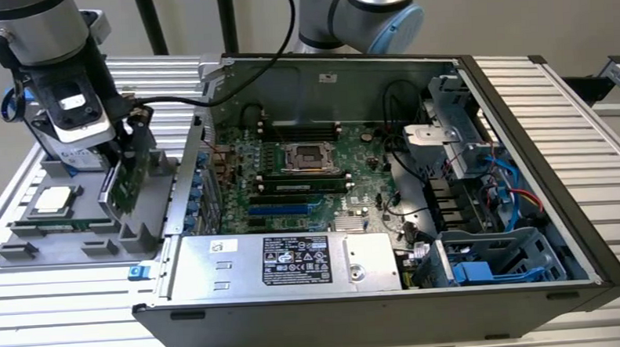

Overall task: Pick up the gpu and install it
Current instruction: 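Pick up the gpu and move the gpu toward the slot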

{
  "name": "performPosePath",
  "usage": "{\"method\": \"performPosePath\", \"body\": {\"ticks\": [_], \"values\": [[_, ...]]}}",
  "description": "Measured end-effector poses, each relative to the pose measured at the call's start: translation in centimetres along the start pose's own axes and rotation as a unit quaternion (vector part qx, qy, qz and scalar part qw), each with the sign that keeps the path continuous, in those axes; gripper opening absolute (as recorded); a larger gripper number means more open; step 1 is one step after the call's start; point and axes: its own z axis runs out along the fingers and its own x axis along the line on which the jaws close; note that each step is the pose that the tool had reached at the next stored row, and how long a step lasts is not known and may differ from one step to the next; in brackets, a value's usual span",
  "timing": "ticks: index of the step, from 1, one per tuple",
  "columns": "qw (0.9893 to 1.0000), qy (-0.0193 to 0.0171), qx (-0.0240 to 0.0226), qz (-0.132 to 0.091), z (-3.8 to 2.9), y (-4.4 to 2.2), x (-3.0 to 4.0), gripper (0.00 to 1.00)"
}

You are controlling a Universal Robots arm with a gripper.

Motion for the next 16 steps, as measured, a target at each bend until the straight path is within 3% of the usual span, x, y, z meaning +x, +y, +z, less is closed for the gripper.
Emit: {"method": "performPosePath", "body": {"ticks": [16], "values": [[1.0000,0.0000,0.0000,0.000,-1.21,0.06,-0.02,0.00]]}}
